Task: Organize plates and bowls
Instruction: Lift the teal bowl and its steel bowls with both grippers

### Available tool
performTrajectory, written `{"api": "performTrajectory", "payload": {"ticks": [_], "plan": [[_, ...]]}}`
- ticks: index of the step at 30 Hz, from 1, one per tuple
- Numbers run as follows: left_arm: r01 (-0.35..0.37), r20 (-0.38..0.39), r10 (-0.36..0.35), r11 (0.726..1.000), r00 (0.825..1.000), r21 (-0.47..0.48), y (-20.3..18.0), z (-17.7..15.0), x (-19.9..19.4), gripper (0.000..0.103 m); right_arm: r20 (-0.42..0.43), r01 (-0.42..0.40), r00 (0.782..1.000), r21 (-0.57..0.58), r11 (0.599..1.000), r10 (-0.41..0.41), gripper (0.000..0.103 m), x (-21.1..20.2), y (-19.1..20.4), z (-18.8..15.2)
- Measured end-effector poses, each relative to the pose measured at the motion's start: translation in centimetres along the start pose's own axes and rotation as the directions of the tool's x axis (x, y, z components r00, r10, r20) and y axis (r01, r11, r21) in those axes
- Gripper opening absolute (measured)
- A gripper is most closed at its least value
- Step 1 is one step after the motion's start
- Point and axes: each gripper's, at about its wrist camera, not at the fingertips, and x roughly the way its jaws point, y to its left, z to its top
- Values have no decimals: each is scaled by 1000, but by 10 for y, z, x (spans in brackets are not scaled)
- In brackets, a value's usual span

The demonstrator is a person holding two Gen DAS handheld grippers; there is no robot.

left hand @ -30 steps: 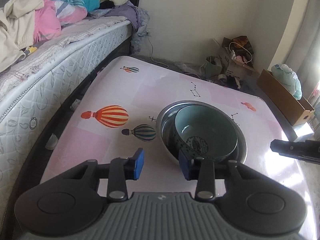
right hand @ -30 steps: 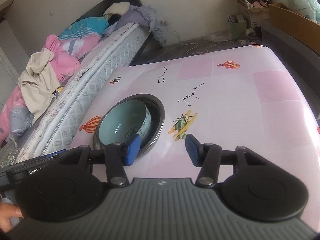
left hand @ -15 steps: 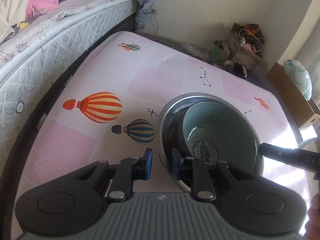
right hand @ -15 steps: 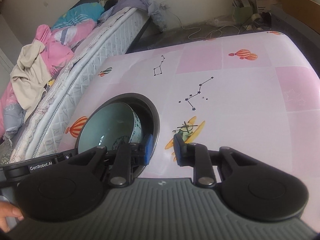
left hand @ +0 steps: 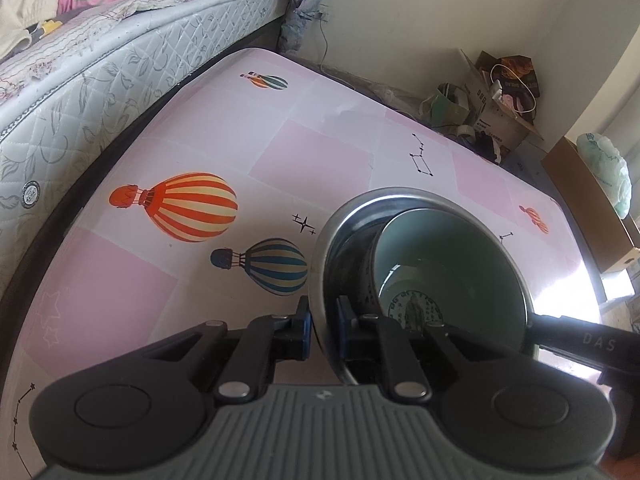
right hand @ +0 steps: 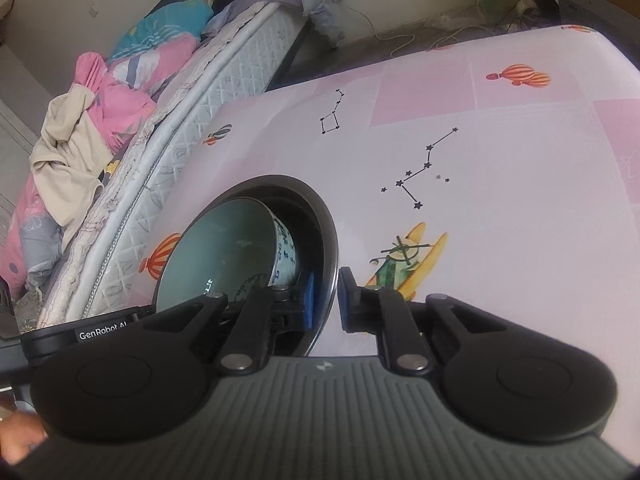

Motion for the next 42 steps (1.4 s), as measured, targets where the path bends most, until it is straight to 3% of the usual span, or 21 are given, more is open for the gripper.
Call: {"api": "performTrajectory", "payload": {"ticks": [12,23,34,42], "plan": [[-16,25,16,1000,1000,-12,-5,-7,-10,13,25,10,1000,-38,999,-9,10,-1,5,-8],[16,59,-16,1000,998,4,-21,-13,-32,12,48,17,999,-44,999,-15,10,-31,2,-13],[77,126,-77,997,989,9,-29,-23,-92,12,92,13,996,-49,999,-8,11,-86,19,-18],[132,151,-132,991,980,13,-28,-48,-142,12,119,-4,993,-28,1000,7,11,-141,34,-45]]}}
